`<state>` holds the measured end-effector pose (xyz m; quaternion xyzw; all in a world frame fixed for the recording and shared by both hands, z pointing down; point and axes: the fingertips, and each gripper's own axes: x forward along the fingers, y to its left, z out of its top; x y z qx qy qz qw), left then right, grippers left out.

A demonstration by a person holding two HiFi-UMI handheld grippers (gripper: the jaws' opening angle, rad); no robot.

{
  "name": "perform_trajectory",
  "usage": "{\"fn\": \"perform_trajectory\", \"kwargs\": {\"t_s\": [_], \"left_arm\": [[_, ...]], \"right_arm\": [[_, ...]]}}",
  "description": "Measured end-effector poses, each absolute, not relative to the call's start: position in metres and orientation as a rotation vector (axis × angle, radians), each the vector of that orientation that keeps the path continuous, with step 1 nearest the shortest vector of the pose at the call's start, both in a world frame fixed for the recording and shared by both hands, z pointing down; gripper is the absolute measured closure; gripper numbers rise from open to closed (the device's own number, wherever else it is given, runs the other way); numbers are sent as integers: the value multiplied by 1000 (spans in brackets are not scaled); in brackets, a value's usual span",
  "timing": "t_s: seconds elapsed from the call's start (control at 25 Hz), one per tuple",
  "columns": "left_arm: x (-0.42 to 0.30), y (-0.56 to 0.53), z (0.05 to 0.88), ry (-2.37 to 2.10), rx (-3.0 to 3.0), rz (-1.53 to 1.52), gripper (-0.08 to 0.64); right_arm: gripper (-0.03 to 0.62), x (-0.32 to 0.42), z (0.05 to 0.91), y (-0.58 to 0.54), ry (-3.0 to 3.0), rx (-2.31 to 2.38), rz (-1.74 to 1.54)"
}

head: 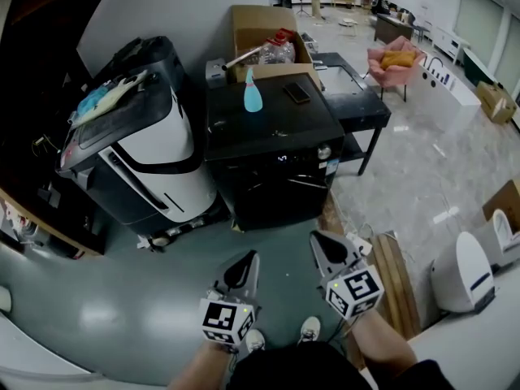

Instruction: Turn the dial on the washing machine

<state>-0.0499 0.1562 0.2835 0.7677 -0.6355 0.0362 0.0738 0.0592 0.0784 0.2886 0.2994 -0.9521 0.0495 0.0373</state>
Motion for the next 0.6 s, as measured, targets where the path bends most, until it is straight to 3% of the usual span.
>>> {"fn": "perform_trajectory", "kwargs": {"t_s": [0.28, 0.6], "left_arm": [[-84, 183, 282, -1826, 2365, 63, 555], [-74, 201, 277, -1666, 2486, 36, 555]], "right_arm": [[597, 32, 285, 120, -2881, 1022, 138], [595, 51, 281, 159, -2801, 1209, 123]]}}
